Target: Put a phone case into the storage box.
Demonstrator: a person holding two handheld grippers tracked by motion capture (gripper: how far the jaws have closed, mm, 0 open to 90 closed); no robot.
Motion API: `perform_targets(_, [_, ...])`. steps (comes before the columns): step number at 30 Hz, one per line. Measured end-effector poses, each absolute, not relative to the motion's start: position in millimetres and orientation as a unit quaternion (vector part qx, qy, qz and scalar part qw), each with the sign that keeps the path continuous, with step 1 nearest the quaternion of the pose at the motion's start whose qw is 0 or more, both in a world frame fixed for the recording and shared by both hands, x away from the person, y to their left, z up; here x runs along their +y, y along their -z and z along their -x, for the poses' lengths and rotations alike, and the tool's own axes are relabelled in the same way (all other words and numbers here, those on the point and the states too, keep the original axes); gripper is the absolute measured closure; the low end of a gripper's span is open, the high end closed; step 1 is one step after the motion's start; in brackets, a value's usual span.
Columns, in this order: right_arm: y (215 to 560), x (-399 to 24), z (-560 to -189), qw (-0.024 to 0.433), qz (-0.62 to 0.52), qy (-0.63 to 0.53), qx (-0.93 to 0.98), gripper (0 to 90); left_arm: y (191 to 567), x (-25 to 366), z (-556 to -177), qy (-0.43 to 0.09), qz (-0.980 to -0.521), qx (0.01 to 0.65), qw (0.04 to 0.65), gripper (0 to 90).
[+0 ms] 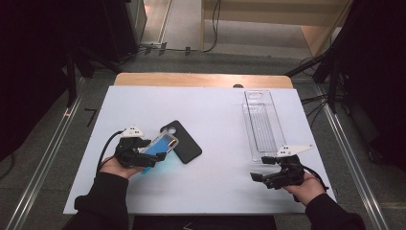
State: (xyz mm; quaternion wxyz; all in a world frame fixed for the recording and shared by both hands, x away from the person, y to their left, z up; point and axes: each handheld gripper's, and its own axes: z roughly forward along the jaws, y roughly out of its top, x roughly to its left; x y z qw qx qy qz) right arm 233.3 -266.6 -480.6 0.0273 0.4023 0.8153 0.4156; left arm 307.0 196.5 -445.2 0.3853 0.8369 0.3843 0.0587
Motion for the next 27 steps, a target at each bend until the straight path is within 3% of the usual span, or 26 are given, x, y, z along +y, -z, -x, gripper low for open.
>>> perform_targets(10, [473,-261,-232,0.009,-0.405,-0.433,0.805,13.8,432,175,-301,-0.074,-0.828,0.369,0.416,17.1])
perform_targets(27, [456,-234,-234,0.030,-0.413,-0.430,0.802,13.8,432,134,-299,-0.095,-0.815,0.350,0.452,17.1])
